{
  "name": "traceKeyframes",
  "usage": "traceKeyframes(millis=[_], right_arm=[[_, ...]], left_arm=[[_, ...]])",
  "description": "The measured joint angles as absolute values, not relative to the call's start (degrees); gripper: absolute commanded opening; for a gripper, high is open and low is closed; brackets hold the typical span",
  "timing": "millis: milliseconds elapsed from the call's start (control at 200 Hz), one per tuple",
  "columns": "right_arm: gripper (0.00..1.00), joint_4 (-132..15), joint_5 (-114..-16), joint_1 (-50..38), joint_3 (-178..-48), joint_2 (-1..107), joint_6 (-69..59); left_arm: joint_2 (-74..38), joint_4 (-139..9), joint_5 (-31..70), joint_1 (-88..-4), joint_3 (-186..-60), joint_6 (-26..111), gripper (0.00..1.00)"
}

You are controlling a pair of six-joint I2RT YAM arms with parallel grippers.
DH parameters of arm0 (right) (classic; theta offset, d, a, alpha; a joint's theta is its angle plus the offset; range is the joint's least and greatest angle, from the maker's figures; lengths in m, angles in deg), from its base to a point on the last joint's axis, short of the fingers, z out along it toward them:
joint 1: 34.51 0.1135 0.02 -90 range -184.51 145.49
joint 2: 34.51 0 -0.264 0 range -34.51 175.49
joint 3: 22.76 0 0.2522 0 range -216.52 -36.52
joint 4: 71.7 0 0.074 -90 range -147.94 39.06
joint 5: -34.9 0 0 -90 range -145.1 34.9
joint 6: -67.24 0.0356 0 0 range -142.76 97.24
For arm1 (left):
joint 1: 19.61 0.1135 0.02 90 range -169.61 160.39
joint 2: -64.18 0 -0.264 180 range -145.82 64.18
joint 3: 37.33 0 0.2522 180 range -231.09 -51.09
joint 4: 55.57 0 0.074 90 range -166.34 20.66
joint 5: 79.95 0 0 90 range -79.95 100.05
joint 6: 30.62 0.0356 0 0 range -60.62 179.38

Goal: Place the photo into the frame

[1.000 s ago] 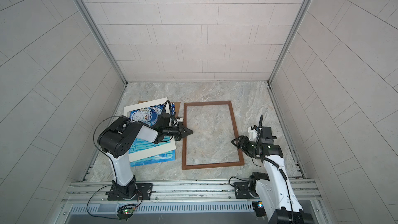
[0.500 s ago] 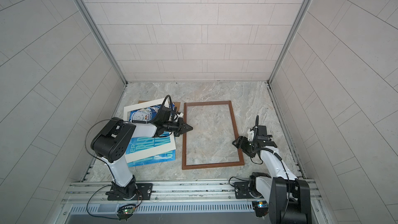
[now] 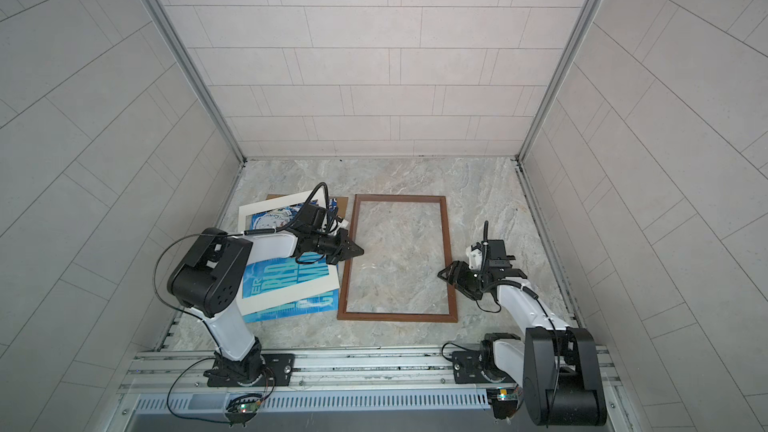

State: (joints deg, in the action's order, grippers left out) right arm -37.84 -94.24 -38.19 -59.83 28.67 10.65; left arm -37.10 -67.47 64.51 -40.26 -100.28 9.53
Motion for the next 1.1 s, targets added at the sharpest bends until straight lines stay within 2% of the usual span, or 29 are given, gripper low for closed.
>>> traceKeyframes(millis=[205,330,450,550,661,781,921,1001,1101], right_arm=[[0.72,-34.7,-94.0,-38.2,-62.3,25.9,10.2],[0.75,-34.2,-94.1,-40.0,-65.6,24.1,10.3],[0.75,-34.8,-96.1,-46.4,-67.8,23.7,11.0],[0.74,-37.5,-98.9,-51.9,-67.4,24.8,13.8],[0.74,-43.7,-102.9,-57.6,-63.4,25.9,18.5],[0.74,-48.7,-106.9,-64.0,-58.7,27.1,22.9],[0.74,-52.6,-110.5,-68.2,-56.0,26.7,25.7],[0.74,-54.1,-111.6,-70.8,-54.8,25.8,26.5],[0.74,-54.8,-111.7,-72.6,-53.9,25.0,26.9]], left_arm=[[-35.3,-74.7,64.2,-39.8,-107.7,10.3,0.00],[-35.4,-77.1,63.8,-39.9,-117.8,8.5,0.00],[-37.9,-77.8,63.9,-40.6,-131.7,5.8,0.00],[-41.2,-73.5,64.2,-42.0,-142.7,1.3,0.00],[-44.1,-61.9,65.4,-44.3,-148.0,-6.9,0.00],[-46.3,-40.9,66.1,-46.0,-144.9,-20.7,0.00],[-46.4,-20.8,66.1,-46.1,-129.7,-30.3,0.00],[-46.2,-20.7,65.8,-46.0,-119.6,-28.5,0.00],[-45.4,-30.6,64.6,-45.8,-111.2,-20.7,0.00]])
